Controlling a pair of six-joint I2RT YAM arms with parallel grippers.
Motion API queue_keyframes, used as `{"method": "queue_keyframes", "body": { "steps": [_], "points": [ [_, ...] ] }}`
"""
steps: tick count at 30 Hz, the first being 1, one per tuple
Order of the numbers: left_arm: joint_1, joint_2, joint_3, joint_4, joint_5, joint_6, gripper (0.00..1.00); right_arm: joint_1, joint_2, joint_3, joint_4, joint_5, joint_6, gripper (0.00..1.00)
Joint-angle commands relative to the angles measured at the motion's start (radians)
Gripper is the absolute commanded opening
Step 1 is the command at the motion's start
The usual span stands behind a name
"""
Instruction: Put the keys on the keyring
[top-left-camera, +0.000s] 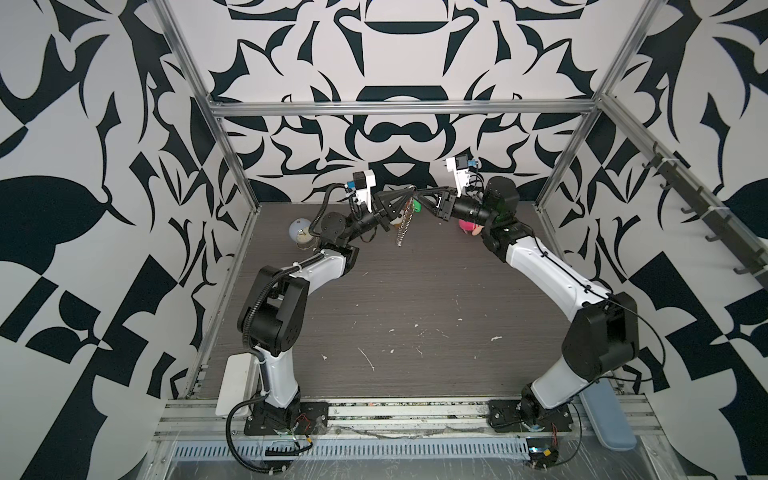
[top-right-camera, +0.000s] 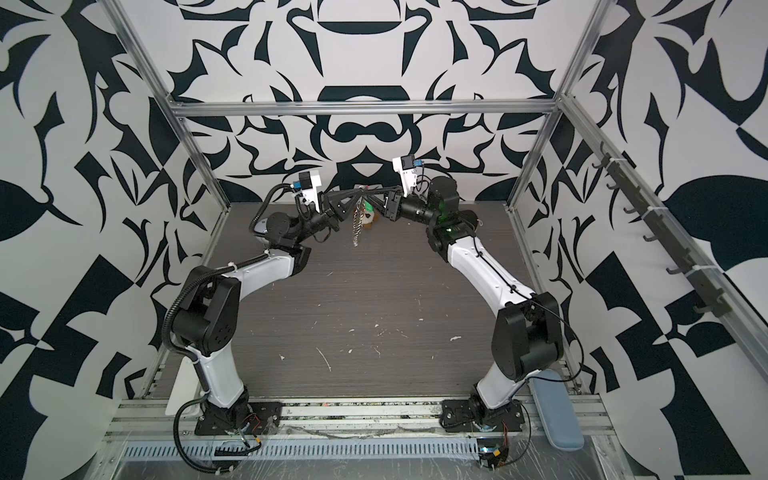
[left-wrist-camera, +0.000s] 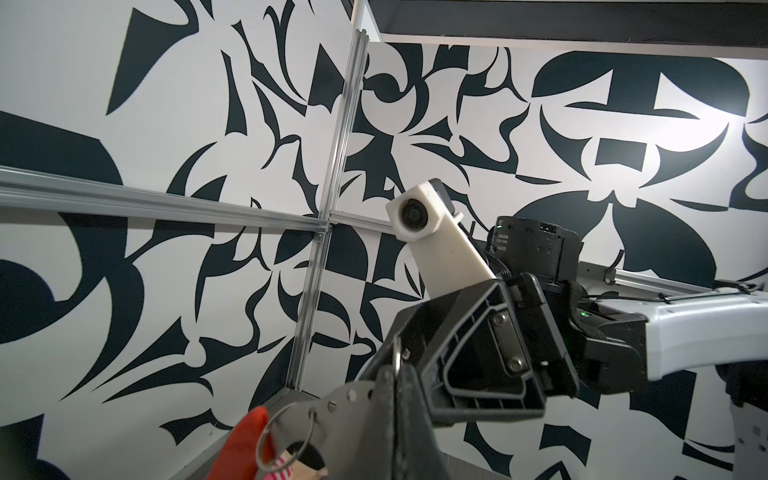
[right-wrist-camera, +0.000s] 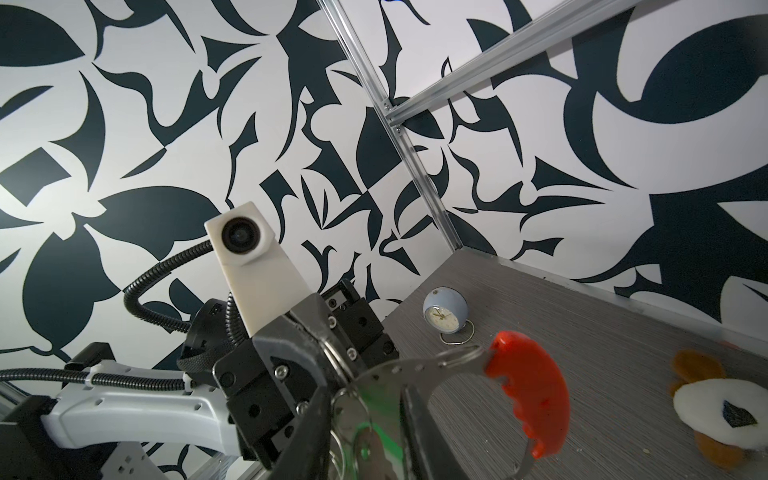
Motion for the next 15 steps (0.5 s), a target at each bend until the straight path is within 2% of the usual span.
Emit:
{"method": "queue_keyframes", "body": {
  "steps": [1,15],
  "points": [
    [0.007,-0.043,0.001,0.062,0.01,-0.016,0.0,-0.011,-0.075,0.052,-0.023,0.004,-0.062,0.33],
    [0.006,-0.042,0.007,0.062,0.031,-0.037,0.0,-0.012,-0.016,0.107,0.02,-0.051,-0.009,0.33]
  ]
}}
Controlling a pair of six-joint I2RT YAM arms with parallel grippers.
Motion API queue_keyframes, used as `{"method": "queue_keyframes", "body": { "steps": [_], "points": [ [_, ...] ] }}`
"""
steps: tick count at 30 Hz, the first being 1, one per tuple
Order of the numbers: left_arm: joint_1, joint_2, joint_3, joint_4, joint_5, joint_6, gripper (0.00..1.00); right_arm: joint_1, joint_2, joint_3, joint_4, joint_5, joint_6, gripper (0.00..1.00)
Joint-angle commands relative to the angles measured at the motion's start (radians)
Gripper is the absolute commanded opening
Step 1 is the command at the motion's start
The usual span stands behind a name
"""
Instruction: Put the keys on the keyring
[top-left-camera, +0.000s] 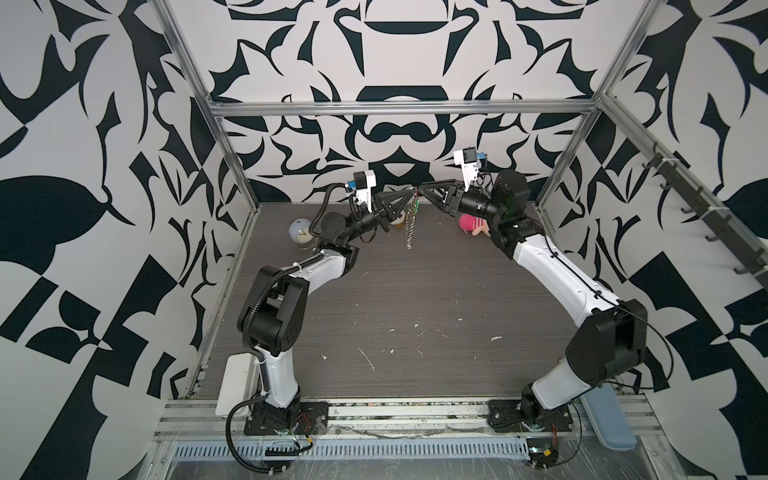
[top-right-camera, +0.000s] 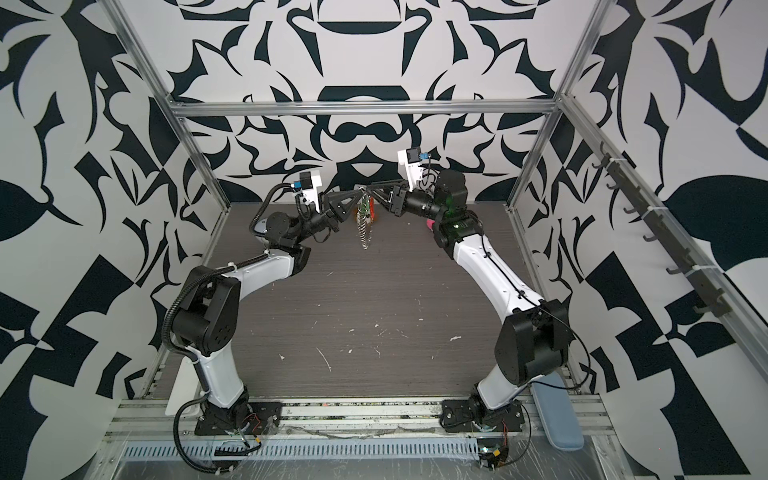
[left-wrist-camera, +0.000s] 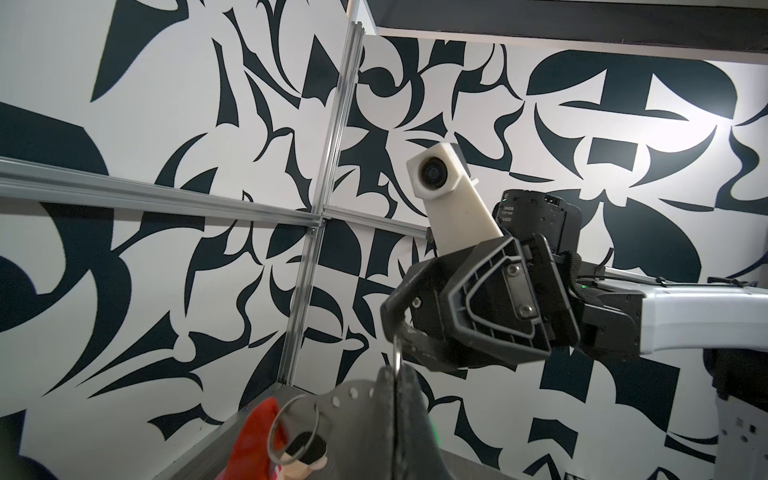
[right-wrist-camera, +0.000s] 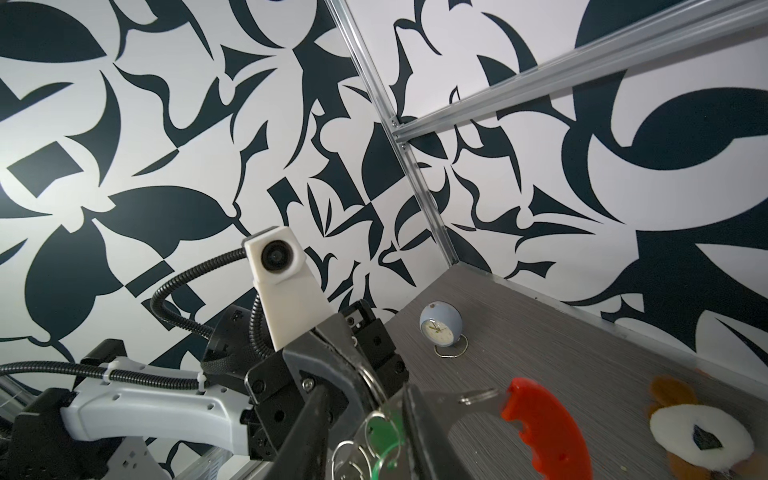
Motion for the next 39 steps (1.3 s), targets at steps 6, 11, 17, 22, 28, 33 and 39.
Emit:
{"method": "queue_keyframes", "body": {
  "steps": [6,11,17,22,28,33,39],
  "points": [
    [0.004,-0.041,0.012,0.062,0.01,-0.016,0.0,0.0,0.025,0.063,0.061,-0.044,0.031,0.32],
    [0.003,-0.037,0.018,0.062,0.014,-0.022,0.0,0.0,0.03,0.062,0.062,-0.043,0.032,0.3],
    [0.004,-0.037,0.019,0.061,0.014,-0.023,0.0,0.006,0.032,0.06,0.066,-0.047,0.033,0.19],
    [0.004,-0.035,0.019,0.061,0.015,-0.028,0.0,0.01,0.038,0.054,0.072,-0.053,0.036,0.17],
    [0.003,-0.033,0.027,0.061,0.014,-0.036,0.0,0.013,0.043,0.043,0.092,-0.058,0.05,0.18],
    [0.003,-0.036,0.03,0.062,0.012,-0.043,0.0,0.014,0.042,0.037,0.107,-0.061,0.058,0.19],
    [0.004,-0.041,0.033,0.062,0.005,-0.043,0.0,0.014,0.043,0.028,0.11,-0.063,0.06,0.22]
  ]
}}
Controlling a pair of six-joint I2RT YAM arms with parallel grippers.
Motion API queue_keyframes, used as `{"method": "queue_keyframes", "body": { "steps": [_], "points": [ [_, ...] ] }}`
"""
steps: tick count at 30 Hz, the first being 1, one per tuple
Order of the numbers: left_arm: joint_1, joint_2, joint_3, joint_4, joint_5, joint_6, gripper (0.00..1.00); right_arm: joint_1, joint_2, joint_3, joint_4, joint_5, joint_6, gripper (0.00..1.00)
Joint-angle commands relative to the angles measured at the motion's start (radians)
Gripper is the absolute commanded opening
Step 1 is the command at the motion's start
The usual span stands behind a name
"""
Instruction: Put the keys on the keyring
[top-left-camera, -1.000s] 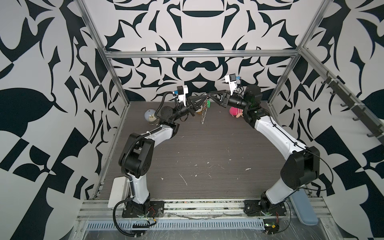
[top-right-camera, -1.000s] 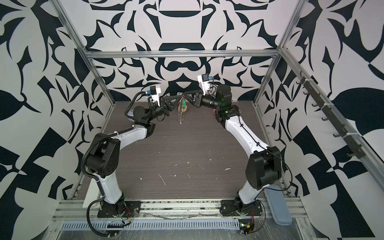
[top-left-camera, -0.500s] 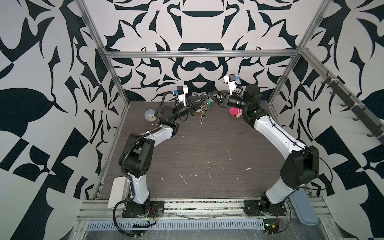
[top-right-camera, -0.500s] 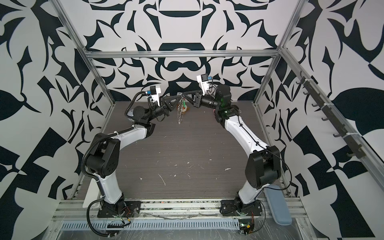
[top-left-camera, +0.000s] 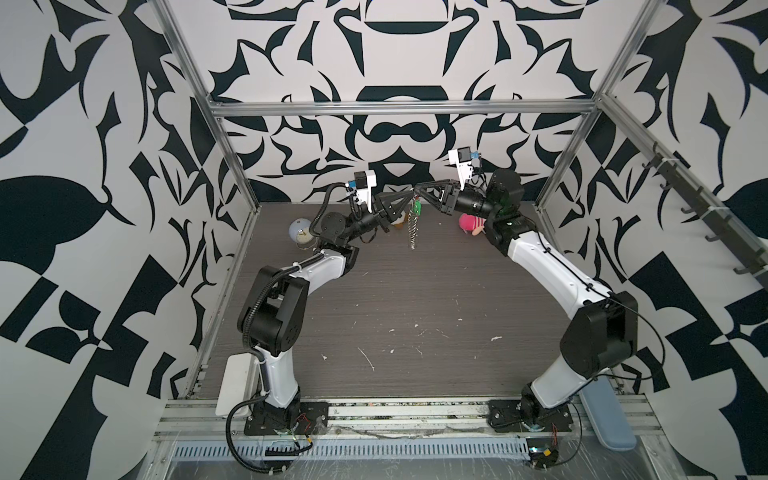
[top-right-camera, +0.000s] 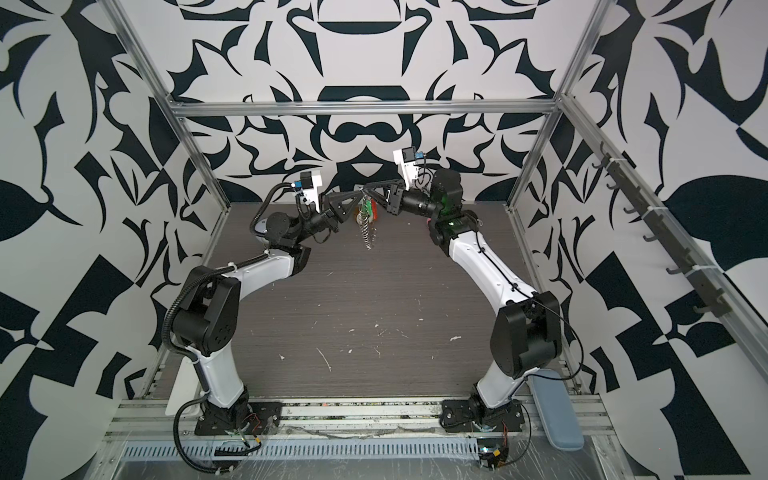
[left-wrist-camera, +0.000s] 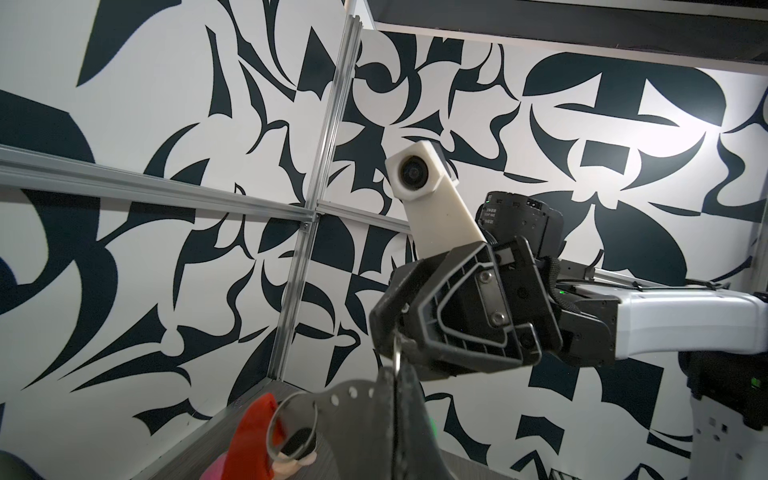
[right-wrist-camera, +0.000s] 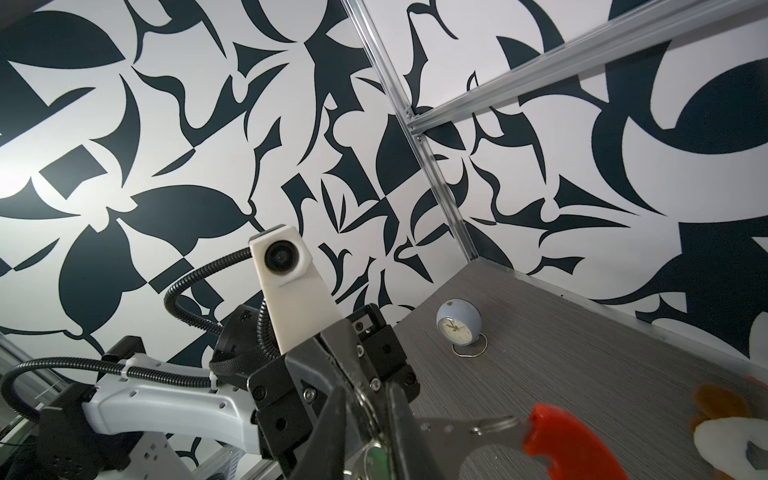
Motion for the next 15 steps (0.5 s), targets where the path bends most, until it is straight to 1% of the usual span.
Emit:
{"method": "queue_keyframes", "body": {
  "steps": [1,7,12,15],
  "points": [
    [0.004,-0.043,0.032,0.062,-0.011,-0.014,0.0,0.007,-0.003,0.006,0.064,-0.016,0.01,0.21],
    [0.004,-0.047,0.032,0.062,-0.014,-0.014,0.0,0.007,-0.008,-0.007,0.06,-0.017,0.0,0.23],
    [0.004,-0.052,0.03,0.062,-0.013,-0.012,0.0,0.006,-0.012,-0.01,0.034,-0.01,-0.022,0.29],
    [0.004,-0.051,0.029,0.062,-0.012,-0.012,0.0,0.006,-0.016,-0.01,0.034,-0.008,-0.024,0.28]
  ]
}}
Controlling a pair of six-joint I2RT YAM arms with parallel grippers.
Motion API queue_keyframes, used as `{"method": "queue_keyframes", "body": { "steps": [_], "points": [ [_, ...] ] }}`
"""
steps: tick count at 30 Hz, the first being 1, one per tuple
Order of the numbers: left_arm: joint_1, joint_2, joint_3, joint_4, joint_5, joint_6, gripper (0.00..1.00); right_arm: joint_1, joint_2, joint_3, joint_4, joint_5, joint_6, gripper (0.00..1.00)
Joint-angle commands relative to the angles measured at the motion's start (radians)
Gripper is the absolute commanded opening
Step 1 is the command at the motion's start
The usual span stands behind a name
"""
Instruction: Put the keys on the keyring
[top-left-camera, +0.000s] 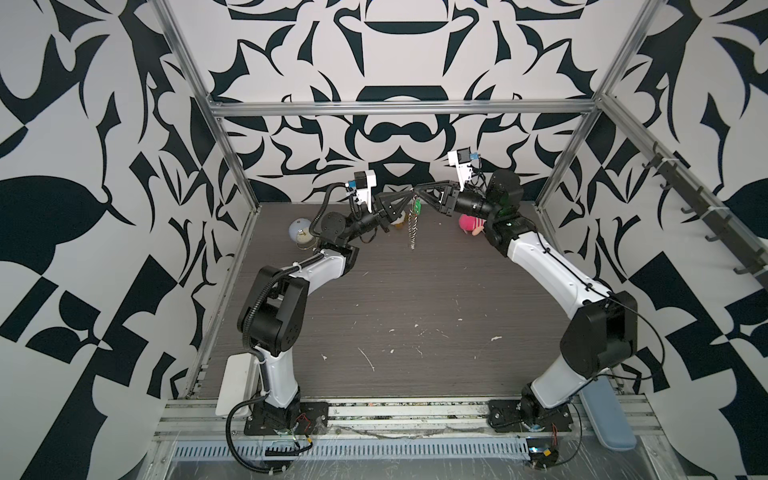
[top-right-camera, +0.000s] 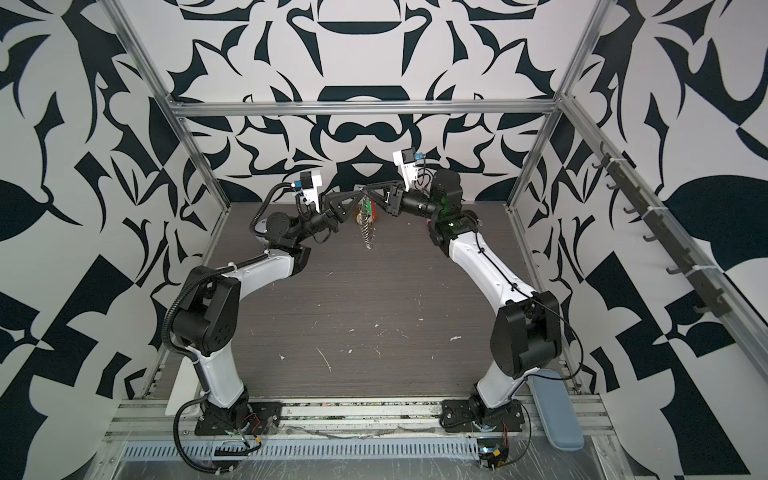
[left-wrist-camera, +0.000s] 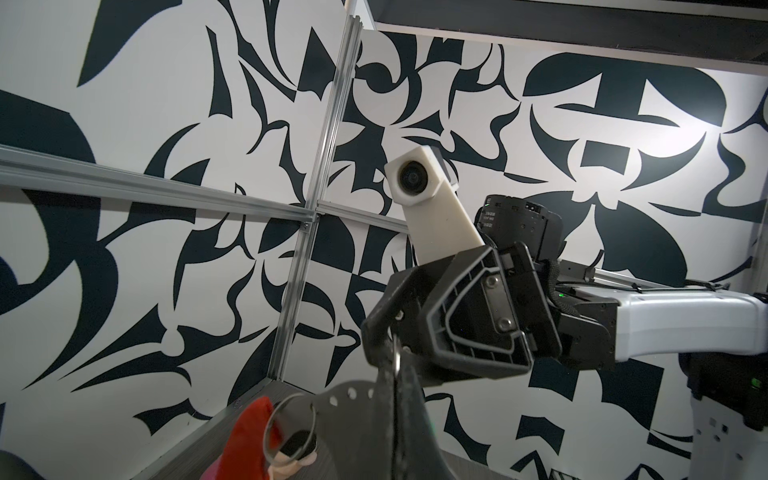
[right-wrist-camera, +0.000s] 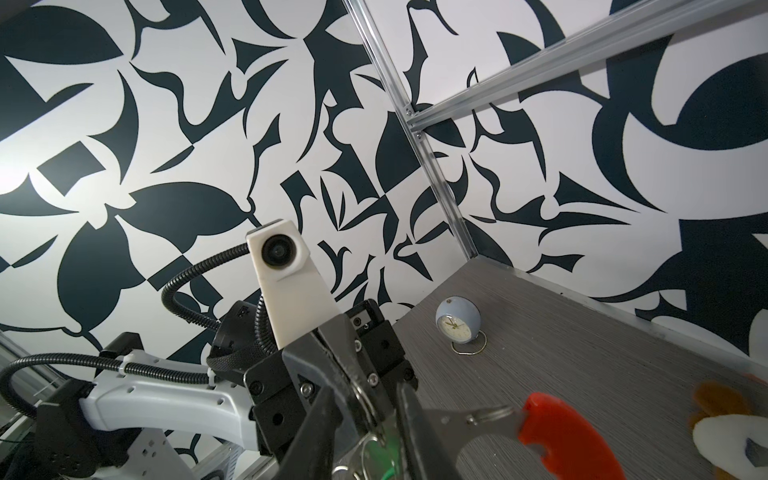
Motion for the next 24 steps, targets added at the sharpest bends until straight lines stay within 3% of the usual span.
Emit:
{"method": "queue_keyframes", "body": {
  "steps": [1,12,24],
  "points": [
    [0.003,-0.051,0.028,0.061,-0.012,-0.012,0.0,0.005,-0.015,0.002,0.034,-0.008,-0.014,0.26],
    [0.004,-0.044,0.036,0.062,-0.01,-0.021,0.0,0.007,-0.01,-0.002,0.054,-0.015,0.001,0.2],
    [0.003,-0.034,0.036,0.062,-0.001,-0.024,0.0,0.009,-0.015,-0.002,0.057,-0.024,-0.012,0.0]
  ]
}}
